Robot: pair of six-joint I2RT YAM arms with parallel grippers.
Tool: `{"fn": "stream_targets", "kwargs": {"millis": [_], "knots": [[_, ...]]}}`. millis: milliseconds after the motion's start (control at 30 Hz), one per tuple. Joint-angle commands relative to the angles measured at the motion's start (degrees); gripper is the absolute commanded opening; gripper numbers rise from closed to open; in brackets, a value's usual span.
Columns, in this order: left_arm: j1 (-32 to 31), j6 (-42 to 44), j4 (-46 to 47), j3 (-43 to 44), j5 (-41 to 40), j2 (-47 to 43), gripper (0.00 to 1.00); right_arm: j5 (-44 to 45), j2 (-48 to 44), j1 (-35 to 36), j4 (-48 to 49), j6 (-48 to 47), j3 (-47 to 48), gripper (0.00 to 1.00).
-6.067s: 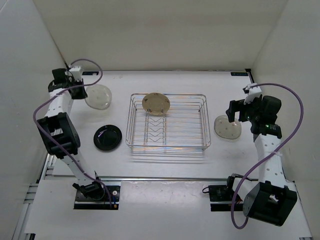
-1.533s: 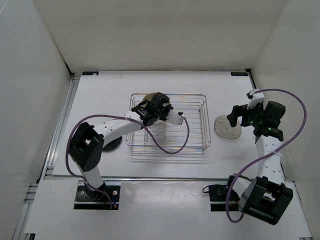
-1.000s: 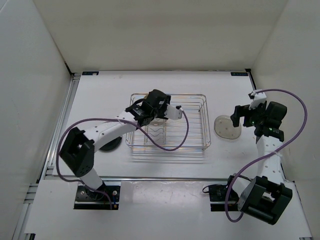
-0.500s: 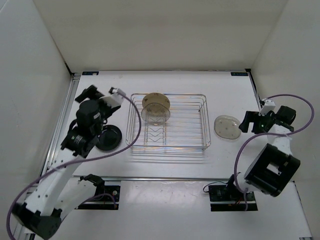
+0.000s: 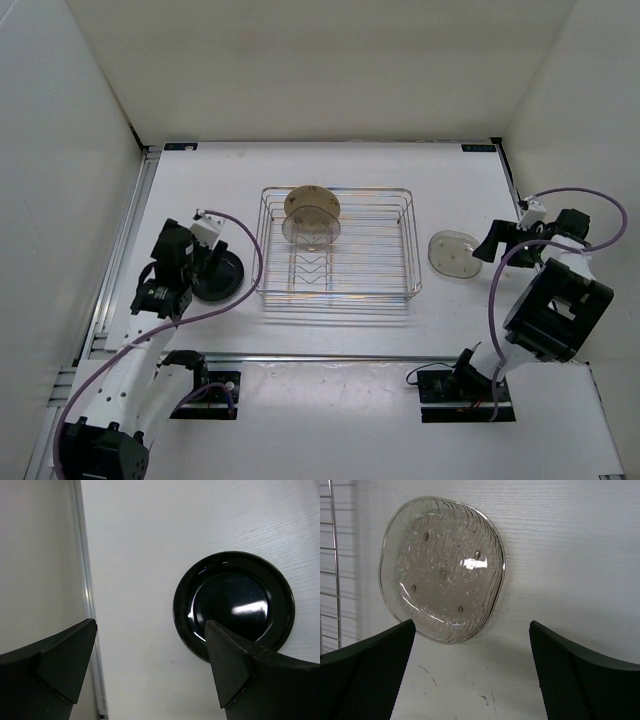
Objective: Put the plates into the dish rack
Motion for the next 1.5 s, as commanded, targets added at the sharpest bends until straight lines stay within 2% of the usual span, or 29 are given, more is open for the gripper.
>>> {"fn": "stream_targets", "kwargs": {"millis": [0, 200, 367, 567, 767, 1067, 1467], "knots": [[3.3, -6.7, 1.0, 0.0, 8.0, 0.6, 1.00, -0.9, 2.5, -0.2, 0.9, -0.4, 1.4, 0.97], [8.7, -10.5, 1.0, 2.7, 12.2, 2.6, 1.00, -0.9, 8.3, -0.2, 1.4, -1.5, 3.0, 0.96], [11.9, -11.9, 1.0, 3.8, 14.4, 3.9, 1.00, -2.1, 12.1, -0.7, 1.5, -2.6, 4.3, 0.91], [13.0, -11.9, 1.0, 4.4, 15.0, 3.9, 1.00, -2.7, 15.0, -1.2, 0.3, -2.6, 7.2, 0.79], [14.1, -11.9, 1.0, 4.4, 15.6, 3.9, 1.00, -3.9, 17.7, -0.6, -0.2, -1.5, 11.1, 0.75], [15.1, -11.9, 0.5, 4.4, 16.1, 4.0, 1.00, -3.4, 18.8, 3.7, -1.4, -1.5, 11.6, 0.73], [15.1, -12.5, -0.6, 5.0, 16.1, 4.0, 1.00, -2.3, 19.3, 4.7, -1.9, -2.0, 11.6, 0.66]]}}
